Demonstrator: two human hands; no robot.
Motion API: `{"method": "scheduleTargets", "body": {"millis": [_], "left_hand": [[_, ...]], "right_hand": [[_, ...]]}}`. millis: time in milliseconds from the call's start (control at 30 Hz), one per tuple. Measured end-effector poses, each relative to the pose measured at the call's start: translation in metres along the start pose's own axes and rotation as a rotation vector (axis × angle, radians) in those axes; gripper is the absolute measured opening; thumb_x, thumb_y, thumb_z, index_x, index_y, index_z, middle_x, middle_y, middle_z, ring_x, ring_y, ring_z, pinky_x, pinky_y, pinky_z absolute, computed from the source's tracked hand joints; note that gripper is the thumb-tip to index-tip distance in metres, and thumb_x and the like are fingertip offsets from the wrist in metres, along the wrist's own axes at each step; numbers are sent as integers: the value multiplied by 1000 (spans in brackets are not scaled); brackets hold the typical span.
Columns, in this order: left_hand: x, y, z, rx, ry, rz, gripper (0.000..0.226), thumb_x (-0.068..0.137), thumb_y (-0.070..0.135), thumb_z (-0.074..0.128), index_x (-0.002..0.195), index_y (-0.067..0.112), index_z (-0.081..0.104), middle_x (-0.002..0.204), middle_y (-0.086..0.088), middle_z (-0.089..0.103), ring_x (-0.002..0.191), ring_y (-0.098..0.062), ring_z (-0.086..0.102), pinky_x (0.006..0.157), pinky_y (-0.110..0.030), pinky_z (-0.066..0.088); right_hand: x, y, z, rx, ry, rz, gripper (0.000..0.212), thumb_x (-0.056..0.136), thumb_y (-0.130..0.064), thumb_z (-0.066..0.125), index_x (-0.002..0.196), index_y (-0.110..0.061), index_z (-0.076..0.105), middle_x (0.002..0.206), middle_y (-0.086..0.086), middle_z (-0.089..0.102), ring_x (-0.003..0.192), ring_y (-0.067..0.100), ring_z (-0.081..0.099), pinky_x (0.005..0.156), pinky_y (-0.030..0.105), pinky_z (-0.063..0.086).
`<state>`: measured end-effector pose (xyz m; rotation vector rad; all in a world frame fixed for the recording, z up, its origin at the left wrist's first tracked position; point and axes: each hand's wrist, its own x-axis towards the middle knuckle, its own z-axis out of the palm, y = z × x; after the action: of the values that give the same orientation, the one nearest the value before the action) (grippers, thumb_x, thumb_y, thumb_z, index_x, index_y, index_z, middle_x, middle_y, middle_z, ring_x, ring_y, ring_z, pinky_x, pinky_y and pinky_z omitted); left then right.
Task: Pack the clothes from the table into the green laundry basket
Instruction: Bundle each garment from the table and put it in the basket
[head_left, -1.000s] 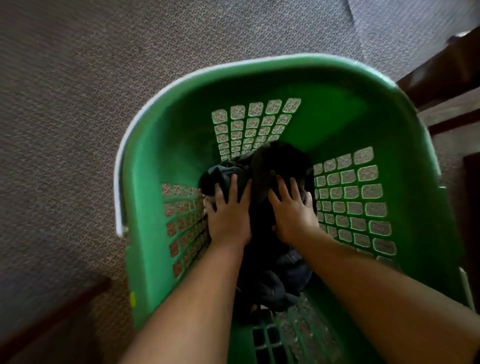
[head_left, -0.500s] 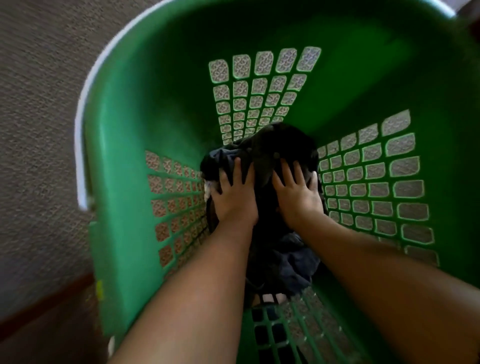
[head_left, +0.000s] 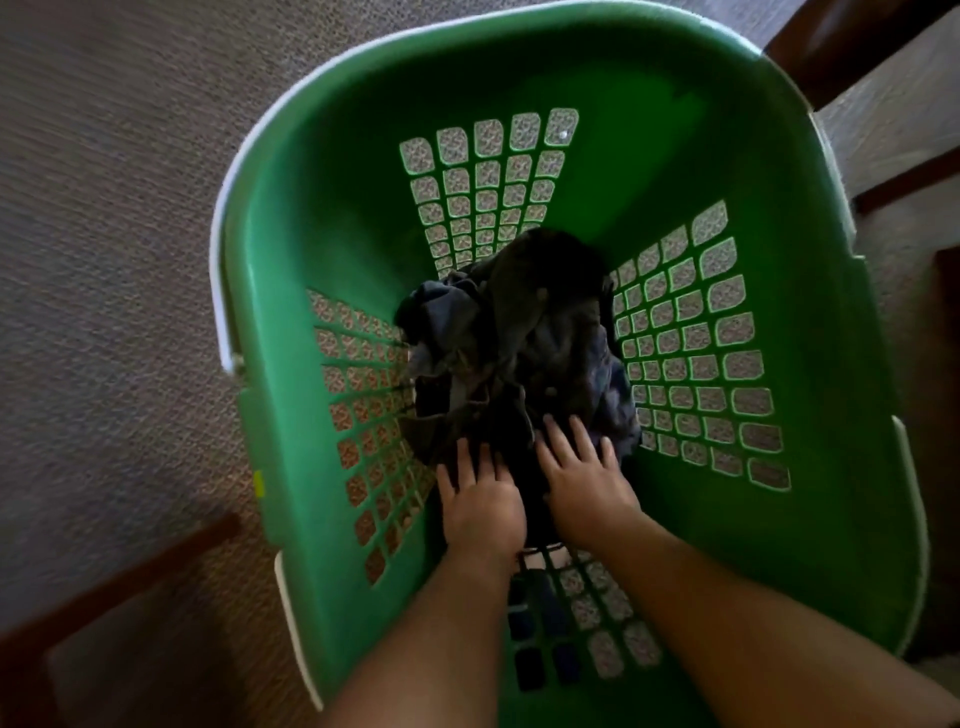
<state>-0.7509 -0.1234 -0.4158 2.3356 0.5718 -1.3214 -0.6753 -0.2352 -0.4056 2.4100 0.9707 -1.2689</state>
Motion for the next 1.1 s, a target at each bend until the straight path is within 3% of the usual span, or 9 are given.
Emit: {"method": "scheduleTargets", "body": {"millis": [167,267,367,500,600,767,933,1000,1100], "left_hand": [[5,-4,-18,-36,-91,7,74,102,25,45,164,20,6,172,-3,3,156,-34,-14,124,-60,1],[-14,-5,-37,-110,-10,59,66,102,22,48,161,19,20,166,-6,23,156,-34,8,124,-56,19],[-43,-3,-63,-194,75,134,63,105,16,43,162,14,15,168,-7,21,155,-31,15,122,-50,28],[-94,-3,-98,-307,159,260,58,105,10,38,161,14,23,168,-8,22,156,-25,18,124,-38,25],[-143,-4,-128,-425,268,318,54,105,8,40,159,15,33,165,-5,31,151,-22,30,120,-28,26],[-228,4,-175,-449,360,421,53,109,16,37,162,17,26,166,0,29,152,-16,29,114,-18,22],[-309,18,-212,-392,426,556,52,108,15,38,160,14,30,164,-3,35,150,-13,31,112,-9,16],[-337,27,-225,-348,455,612,52,108,16,38,159,13,31,163,-4,37,149,-12,32,112,-8,15],[-376,42,-240,-323,505,697,52,107,17,40,159,13,34,161,-4,39,149,-10,34,112,-4,15]], "right_hand": [[2,-1,-11,42,-47,-4,78,101,-24,48,160,-20,-3,167,0,-16,153,30,-16,123,55,8],[-14,-6,-24,140,-95,5,80,100,-28,50,160,-18,-1,169,2,-9,155,30,-9,122,51,15],[-41,-17,-41,223,-87,17,82,100,-41,50,160,-16,1,169,4,-3,155,29,-1,122,52,17],[-89,-31,-76,358,83,12,84,97,-24,58,160,-16,3,169,2,1,155,25,0,123,50,17],[-138,-41,-112,501,200,-4,72,101,-13,47,160,-16,6,169,1,6,155,24,2,124,49,18],[-224,-54,-157,665,357,43,58,108,-28,30,161,-18,9,168,-4,8,155,16,0,126,42,15],[-313,-66,-190,772,536,94,58,106,-28,36,159,-14,19,166,4,20,155,17,11,125,30,10],[-350,-72,-204,818,600,107,57,107,-28,37,160,-16,18,167,-1,18,154,12,8,123,25,5],[-402,-80,-221,910,726,123,56,107,-30,39,160,-23,20,166,-9,18,152,2,7,125,28,7]]}}
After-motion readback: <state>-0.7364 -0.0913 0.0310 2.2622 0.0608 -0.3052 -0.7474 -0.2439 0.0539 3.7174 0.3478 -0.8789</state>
